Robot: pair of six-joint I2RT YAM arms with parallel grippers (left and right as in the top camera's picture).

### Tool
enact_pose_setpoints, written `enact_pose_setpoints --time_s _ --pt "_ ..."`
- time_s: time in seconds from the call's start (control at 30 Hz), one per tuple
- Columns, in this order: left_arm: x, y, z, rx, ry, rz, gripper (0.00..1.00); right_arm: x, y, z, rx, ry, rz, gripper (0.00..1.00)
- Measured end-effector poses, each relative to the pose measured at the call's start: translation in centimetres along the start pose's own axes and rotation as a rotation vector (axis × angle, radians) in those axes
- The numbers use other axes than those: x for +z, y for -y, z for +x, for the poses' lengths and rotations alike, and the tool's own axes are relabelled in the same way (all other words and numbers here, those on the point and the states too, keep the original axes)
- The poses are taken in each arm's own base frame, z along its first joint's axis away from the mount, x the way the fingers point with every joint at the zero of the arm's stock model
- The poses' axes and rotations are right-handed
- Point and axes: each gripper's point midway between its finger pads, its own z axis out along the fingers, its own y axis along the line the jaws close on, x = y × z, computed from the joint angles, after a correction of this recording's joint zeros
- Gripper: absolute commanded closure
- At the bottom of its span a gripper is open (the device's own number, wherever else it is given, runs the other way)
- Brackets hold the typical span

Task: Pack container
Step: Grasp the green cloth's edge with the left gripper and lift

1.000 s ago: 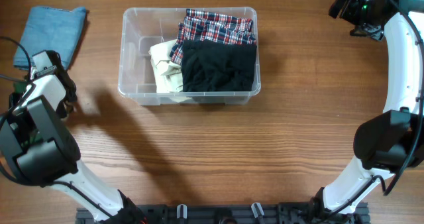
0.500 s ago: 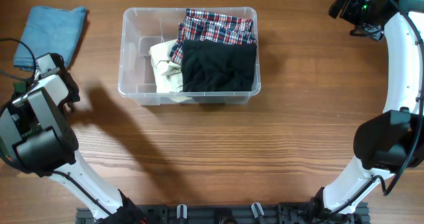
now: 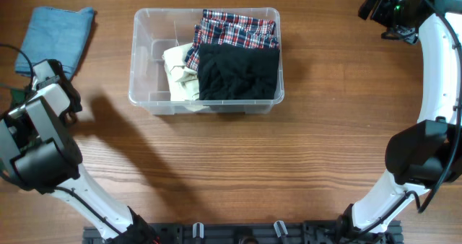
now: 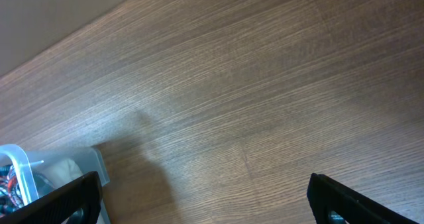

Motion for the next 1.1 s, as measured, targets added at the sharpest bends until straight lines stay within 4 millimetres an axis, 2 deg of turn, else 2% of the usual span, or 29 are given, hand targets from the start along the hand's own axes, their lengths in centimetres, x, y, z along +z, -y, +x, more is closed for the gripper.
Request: enact_pose_setpoints --time_s 0.07,0.13,0.23,0.43,0.8,1.0,1.1 --pt "0.4 0.1 -0.3 -0.021 0.011 0.021 0.52 0.0 0.0 0.0 0.000 0.000 0.000 0.00" --pt "0.7 0.4 -0.5 -0.040 0.022 0.041 0.66 0.0 0.0 0.0 0.000 0.000 0.000 0.00" --pt "1.0 1.0 -0.7 -0.046 0.030 0.068 0.81 0.0 0.0 0.0 0.000 0.000 0.000 0.00" --pt "1.0 1.2 -1.1 -0.054 0.046 0.083 0.96 0.0 0.0 0.0 0.000 0.000 0.000 0.00" --pt "0.5 1.3 -1.7 -0.060 0.065 0.071 0.96 0.0 0.0 0.0 0.000 0.000 0.000 0.00" --pt "-2.8 1.7 -3.8 -0.069 0.146 0.028 0.96 0.0 0.0 0.0 0.000 0.000 0.000 0.00" --pt "-5.5 1.0 -5.0 -0.114 0.211 0.028 0.96 0.0 0.0 0.0 0.000 0.000 0.000 0.00"
